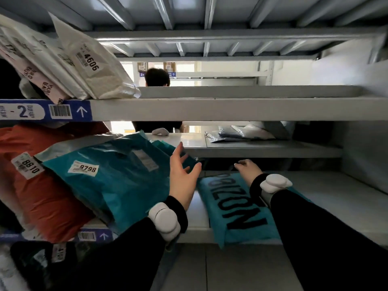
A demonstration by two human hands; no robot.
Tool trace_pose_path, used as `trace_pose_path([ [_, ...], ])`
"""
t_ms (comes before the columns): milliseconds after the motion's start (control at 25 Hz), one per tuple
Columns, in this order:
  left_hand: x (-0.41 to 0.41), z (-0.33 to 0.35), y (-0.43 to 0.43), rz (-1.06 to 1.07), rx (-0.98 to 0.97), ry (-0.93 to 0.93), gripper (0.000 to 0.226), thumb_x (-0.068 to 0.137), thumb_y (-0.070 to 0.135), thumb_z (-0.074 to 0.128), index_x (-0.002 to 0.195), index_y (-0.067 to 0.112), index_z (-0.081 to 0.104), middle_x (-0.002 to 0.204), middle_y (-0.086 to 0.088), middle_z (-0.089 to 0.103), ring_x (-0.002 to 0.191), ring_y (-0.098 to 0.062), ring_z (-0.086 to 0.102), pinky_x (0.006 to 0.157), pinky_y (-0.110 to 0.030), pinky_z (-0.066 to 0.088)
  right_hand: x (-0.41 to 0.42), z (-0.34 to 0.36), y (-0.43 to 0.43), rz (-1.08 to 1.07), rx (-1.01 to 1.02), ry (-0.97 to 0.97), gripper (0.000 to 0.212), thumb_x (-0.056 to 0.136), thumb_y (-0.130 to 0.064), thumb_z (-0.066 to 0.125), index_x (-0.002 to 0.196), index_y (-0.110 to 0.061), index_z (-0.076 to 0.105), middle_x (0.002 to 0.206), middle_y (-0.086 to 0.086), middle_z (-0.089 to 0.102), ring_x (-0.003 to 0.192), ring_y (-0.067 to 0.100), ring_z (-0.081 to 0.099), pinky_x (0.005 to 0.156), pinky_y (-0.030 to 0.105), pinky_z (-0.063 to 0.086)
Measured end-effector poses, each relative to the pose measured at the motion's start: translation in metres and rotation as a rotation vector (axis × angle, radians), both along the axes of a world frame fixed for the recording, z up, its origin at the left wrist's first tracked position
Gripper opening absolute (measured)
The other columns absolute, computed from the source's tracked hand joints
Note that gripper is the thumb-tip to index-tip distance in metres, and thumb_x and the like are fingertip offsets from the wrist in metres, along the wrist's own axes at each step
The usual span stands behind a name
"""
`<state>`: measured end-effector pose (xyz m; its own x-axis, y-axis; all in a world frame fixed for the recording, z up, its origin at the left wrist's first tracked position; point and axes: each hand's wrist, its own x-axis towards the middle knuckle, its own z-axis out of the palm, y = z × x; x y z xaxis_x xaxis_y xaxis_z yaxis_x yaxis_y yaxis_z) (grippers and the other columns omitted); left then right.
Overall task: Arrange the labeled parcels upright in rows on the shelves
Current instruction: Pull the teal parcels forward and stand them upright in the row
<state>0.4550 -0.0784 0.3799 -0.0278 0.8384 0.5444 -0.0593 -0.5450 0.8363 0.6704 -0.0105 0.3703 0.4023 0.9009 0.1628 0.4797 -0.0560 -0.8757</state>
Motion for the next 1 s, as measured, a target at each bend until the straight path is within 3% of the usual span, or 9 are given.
trace_pose_path([
  [320,0.081,-0.020,-0.003,-0.190,-0.019,0.270,0.079,0.085,0.021,0.069,0.149,0.029,0.023,0.148,0.006,0.032,0.133,-0.011,0.039,0.110,-0.041,0.040,0.077,-0.005,-0.044,-0.171,0.009,-0.014,0.039,0.091,-0.029,0.053,0.123,-0.007,0.055,0.128,0.016,0.059,0.120,0.033,0.053,0.097,0.035,0.042],
  [560,0.145,-0.036,-0.024,-0.332,0.042,0.625,0.083,0.085,0.033,0.069,0.151,0.024,0.019,0.154,0.000,0.027,0.142,-0.015,0.027,0.112,-0.021,0.021,0.140,-0.021,-0.083,-0.280,-0.014,-0.015,0.039,0.092,-0.026,0.052,0.125,-0.004,0.055,0.132,0.016,0.056,0.122,0.032,0.051,0.101,0.035,0.039],
  [640,0.160,-0.046,-0.025,-0.335,0.047,0.773,0.086,0.082,0.043,0.069,0.150,0.027,0.019,0.157,-0.001,0.024,0.146,-0.018,0.023,0.120,-0.040,0.016,0.153,-0.028,-0.092,-0.290,-0.016,0.016,0.040,0.092,-0.023,0.053,0.126,-0.003,0.053,0.132,0.017,0.055,0.123,0.033,0.050,0.103,0.037,0.037],
  [720,0.171,-0.055,-0.023,-0.291,0.040,0.994,0.091,0.078,0.054,0.067,0.150,0.032,0.017,0.161,-0.001,0.015,0.149,-0.022,0.013,0.118,-0.062,0.008,0.163,-0.036,-0.101,-0.308,-0.024,0.069,0.040,0.092,-0.020,0.053,0.127,-0.001,0.052,0.126,0.018,0.057,0.116,0.034,0.053,0.100,0.038,0.039],
  [800,0.177,-0.061,-0.023,-0.241,0.055,1.204,0.098,0.076,0.059,0.066,0.152,0.033,0.010,0.163,-0.002,0.003,0.151,-0.027,0.001,0.113,-0.068,0.000,0.168,-0.045,-0.107,-0.305,-0.059,0.152,0.037,0.092,-0.016,0.052,0.126,0.000,0.052,0.114,0.018,0.060,0.103,0.033,0.056,0.095,0.038,0.042],
  [920,0.184,-0.069,-0.028,-0.212,0.046,1.371,0.105,0.074,0.062,0.066,0.153,0.032,0.003,0.163,-0.005,-0.006,0.149,-0.036,-0.006,0.110,-0.072,-0.004,0.173,-0.062,-0.113,-0.276,-0.117,0.234,0.038,0.092,-0.014,0.050,0.128,-0.003,0.051,0.131,0.021,0.054,0.118,0.037,0.052,0.103,0.043,0.041],
  [1000,0.188,-0.073,-0.030,-0.180,0.030,1.437,0.106,0.074,0.061,0.067,0.153,0.031,0.001,0.163,-0.006,-0.009,0.148,-0.039,-0.007,0.108,-0.074,-0.005,0.173,-0.068,-0.114,-0.256,-0.129,0.210,0.039,0.092,-0.013,0.049,0.130,-0.002,0.050,0.135,0.018,0.052,0.123,0.034,0.049,0.099,0.036,0.039],
])
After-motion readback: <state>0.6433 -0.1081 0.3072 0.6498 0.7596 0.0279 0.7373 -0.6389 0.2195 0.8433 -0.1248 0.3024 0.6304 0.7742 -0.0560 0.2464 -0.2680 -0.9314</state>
